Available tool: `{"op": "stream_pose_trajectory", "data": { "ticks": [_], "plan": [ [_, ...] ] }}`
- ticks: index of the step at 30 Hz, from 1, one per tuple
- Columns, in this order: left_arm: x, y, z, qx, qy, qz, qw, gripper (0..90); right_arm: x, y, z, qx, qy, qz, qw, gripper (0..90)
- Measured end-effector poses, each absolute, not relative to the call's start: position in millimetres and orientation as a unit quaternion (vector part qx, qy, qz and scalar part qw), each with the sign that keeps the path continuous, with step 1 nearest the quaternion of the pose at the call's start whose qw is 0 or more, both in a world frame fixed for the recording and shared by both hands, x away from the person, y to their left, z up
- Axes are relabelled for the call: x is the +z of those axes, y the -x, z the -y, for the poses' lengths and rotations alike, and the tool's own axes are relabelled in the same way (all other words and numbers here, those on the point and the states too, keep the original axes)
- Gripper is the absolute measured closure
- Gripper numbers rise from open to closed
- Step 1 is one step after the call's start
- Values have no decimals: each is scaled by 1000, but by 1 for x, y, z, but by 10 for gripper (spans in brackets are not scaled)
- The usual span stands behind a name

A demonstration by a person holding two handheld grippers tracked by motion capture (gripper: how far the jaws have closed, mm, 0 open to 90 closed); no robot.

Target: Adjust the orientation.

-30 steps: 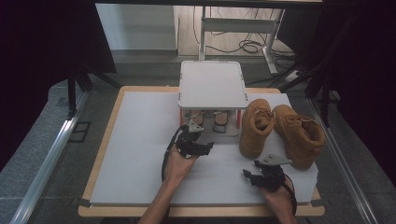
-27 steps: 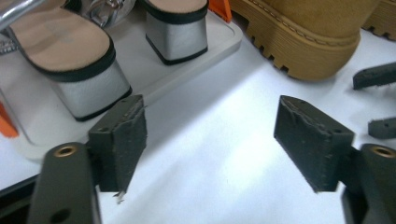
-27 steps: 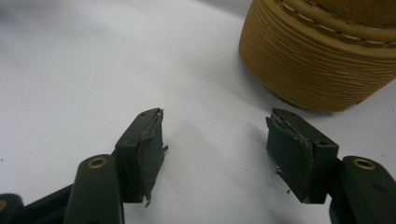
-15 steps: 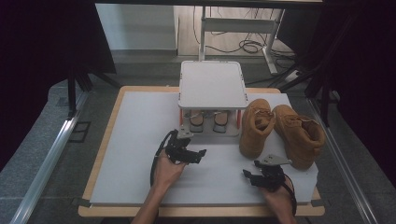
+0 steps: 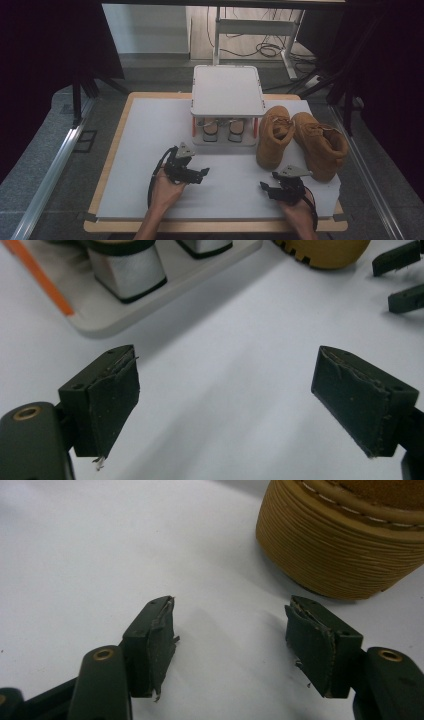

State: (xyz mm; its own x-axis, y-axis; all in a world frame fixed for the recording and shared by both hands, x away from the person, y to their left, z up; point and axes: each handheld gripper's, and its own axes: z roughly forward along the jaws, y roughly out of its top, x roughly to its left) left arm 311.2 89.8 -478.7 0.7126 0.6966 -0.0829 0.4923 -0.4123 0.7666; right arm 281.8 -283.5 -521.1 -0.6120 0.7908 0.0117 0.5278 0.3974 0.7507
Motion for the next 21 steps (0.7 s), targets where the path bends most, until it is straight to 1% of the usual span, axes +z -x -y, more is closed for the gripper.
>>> {"op": "stream_pose_trajectory", "data": {
  "ticks": [5,12,14,21],
  "plan": [
    [-486,-301,-103,130,-833,-360,400,120,-521,-282,282,371,-395,-823,169,284],
    [-497,-291,-121,146,-831,-378,382,120,-521,-282,281,368,-393,-826,170,277],
    [-502,-289,-128,143,-828,-387,381,121,-521,-282,281,368,-393,-826,168,274],
    [-520,-286,-140,141,-828,-405,360,122,-521,-283,279,365,-390,-829,164,218]
  ]
}}
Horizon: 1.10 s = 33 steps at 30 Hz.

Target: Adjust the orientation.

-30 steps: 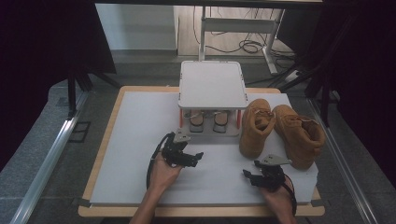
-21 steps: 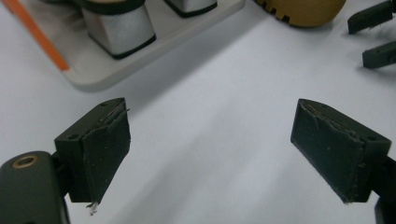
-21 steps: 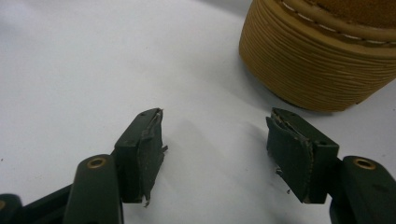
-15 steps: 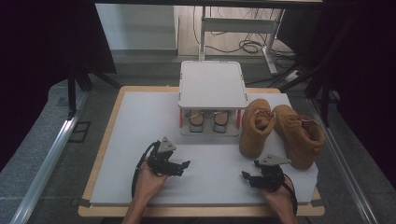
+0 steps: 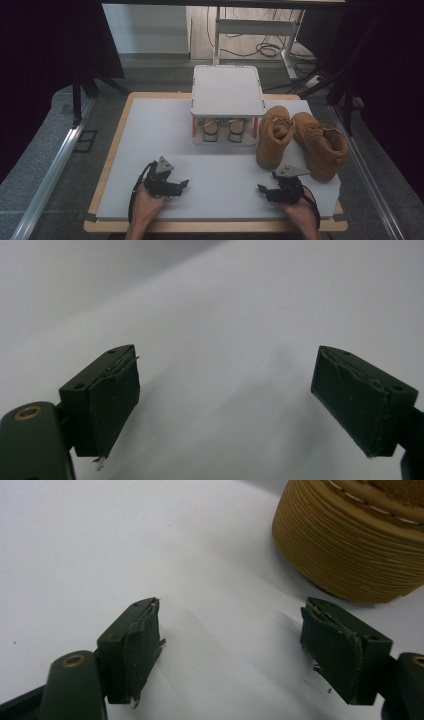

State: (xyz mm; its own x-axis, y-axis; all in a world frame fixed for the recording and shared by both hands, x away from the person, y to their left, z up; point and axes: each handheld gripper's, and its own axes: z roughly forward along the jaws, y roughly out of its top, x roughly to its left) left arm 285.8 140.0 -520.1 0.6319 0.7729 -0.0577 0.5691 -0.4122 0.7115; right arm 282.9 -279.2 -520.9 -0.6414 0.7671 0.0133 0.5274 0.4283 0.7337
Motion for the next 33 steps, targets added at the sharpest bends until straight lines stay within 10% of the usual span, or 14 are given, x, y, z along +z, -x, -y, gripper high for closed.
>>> {"op": "stream_pose_trajectory", "data": {
  "ticks": [12,33],
  "plan": [
    [-524,-286,-138,150,-833,-408,344,131,-520,-282,274,355,-396,-831,165,190],
    [-524,-285,-138,151,-832,-409,344,135,-506,-290,271,398,-364,-830,143,733]
  ]
}}
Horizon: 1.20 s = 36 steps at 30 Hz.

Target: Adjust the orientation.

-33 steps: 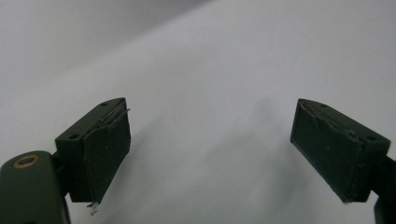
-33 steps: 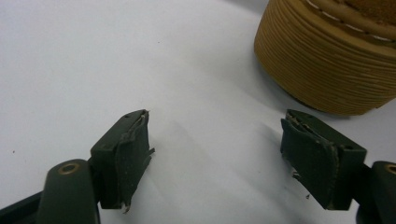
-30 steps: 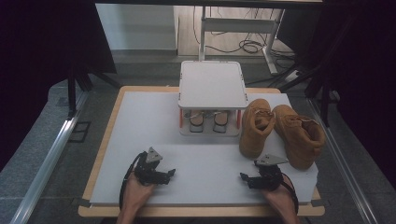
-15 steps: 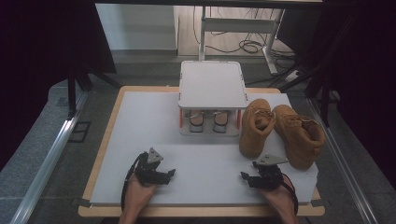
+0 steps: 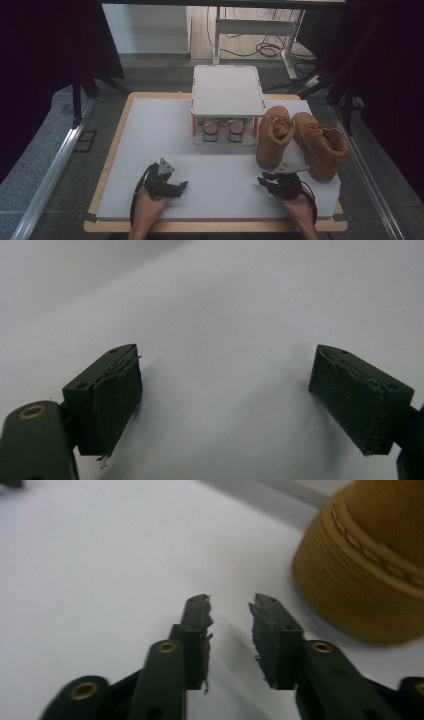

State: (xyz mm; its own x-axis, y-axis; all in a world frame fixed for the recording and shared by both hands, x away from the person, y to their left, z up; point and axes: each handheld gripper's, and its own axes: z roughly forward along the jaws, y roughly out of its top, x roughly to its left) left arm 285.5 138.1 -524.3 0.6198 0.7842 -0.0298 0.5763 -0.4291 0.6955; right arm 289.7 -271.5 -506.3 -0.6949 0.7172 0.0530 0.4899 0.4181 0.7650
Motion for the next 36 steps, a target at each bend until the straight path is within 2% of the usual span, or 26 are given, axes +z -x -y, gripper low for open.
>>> {"op": "stream_pose_trajectory", "data": {
  "ticks": [5,17,25,36],
  "plan": [
    [-524,-285,-138,151,-831,-409,344,136,-505,-303,269,420,-373,-814,148,855],
    [-524,-285,-138,151,-831,-409,344,137,-510,-321,263,410,-389,-802,191,863],
    [-524,-285,-138,152,-831,-409,344,137,-511,-324,264,406,-391,-804,187,898],
    [-524,-285,-138,152,-831,-409,345,138,-509,-321,268,388,-391,-812,195,900]
  ]
}}
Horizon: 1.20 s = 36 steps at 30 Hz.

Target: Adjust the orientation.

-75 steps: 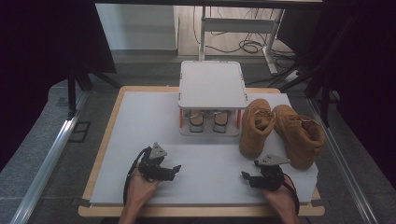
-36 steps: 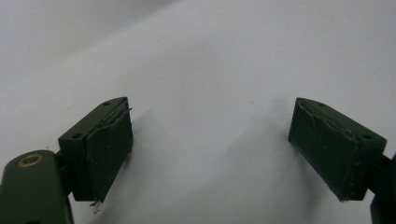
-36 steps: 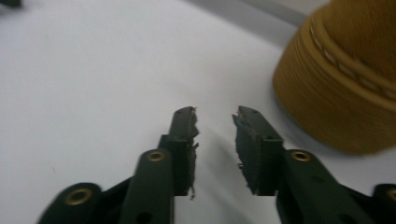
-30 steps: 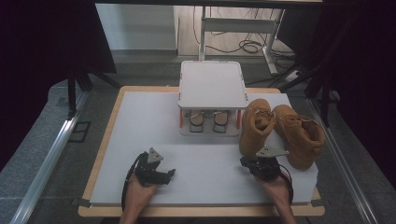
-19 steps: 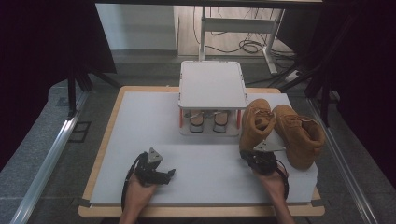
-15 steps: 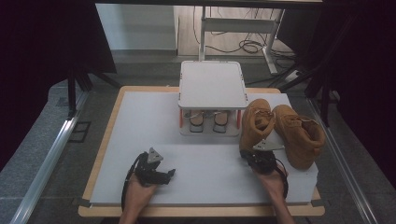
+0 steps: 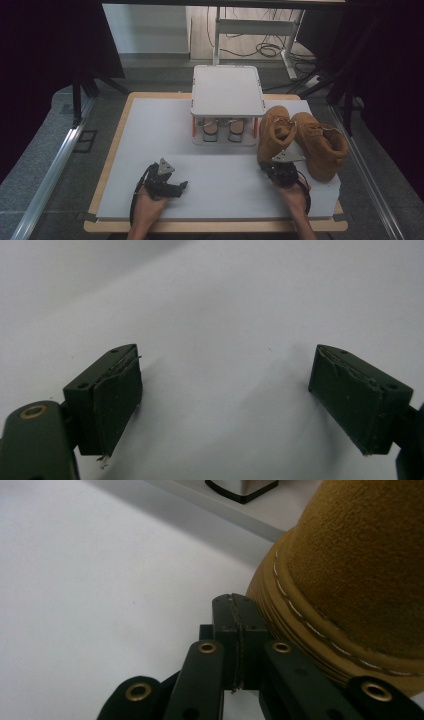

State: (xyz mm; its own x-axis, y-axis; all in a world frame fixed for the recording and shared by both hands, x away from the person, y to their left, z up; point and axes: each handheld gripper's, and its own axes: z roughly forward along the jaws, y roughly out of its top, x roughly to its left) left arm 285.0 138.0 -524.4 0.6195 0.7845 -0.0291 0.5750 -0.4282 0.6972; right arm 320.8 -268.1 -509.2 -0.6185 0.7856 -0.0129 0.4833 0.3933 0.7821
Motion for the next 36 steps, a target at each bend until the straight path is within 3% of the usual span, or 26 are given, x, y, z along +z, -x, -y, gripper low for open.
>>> {"op": "stream_pose_trajectory", "data": {
  "ticks": [36],
  "plan": [
    [-524,-285,-138,152,-831,-409,345,138,-507,-305,331,373,-433,-792,214,900]
  ]
}}
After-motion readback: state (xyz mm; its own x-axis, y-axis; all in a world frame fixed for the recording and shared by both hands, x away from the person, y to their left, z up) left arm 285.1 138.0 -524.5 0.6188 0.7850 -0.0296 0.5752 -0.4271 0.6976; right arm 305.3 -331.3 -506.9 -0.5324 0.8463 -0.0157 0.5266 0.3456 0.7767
